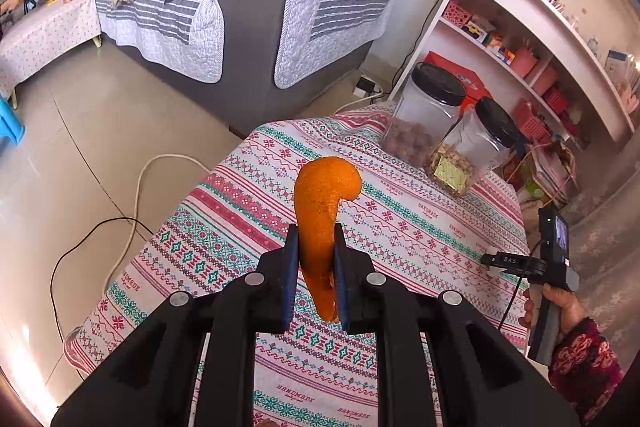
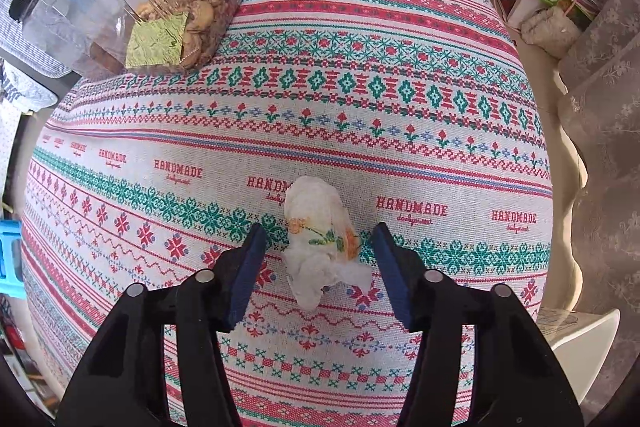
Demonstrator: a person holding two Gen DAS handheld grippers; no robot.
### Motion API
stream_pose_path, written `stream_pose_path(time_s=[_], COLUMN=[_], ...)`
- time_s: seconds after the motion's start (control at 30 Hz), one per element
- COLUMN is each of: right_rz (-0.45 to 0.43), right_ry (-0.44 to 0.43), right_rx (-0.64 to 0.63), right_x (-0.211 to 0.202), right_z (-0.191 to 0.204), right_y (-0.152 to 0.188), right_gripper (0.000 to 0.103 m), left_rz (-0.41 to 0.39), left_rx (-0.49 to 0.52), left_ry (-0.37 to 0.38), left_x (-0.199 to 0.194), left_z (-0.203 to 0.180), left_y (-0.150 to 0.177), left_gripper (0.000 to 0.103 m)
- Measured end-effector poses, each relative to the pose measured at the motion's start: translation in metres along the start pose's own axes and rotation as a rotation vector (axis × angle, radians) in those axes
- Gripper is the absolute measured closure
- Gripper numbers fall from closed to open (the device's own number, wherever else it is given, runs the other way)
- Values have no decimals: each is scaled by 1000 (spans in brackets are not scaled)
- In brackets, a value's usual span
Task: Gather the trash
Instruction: 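Grasp the second orange peel with the left tool while the right tool grasps a white tissue, then drop the white tissue into the bin with the right tool while the left tool drops the orange peel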
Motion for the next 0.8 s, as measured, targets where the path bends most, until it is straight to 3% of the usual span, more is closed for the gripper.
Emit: stream_pose_path(time_s=[0.07, 0.37, 0.6, 0.8], right_rz=[-15, -126, -294, -451], right_ry=[6, -18, -4, 47], right_rx=[3, 66, 108, 187], right_x=[-1, -33, -91, -132], right_z=[2, 5, 4, -19], right_y=[1, 6, 27, 43], right_gripper=[71, 72, 72, 72], left_rz=[9, 26, -7, -71], left_rx=[-3, -1, -8, -29], left_ry=[-1, -14, 4, 27], left_x=[3, 13, 9, -1], left_z=[1, -1, -6, -11], left_y=[0, 0, -3, -5], left_gripper=[87, 87, 87, 87])
Point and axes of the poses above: each gripper's, at about its wrist camera, not at the fingertips, and x roughly the way its jaws point, z to its left, y to its underside, the point moved 2 cm from there along x, roughly the way its jaws point, and after that the axes turned 10 degrees about z, right-handed, at the moved point
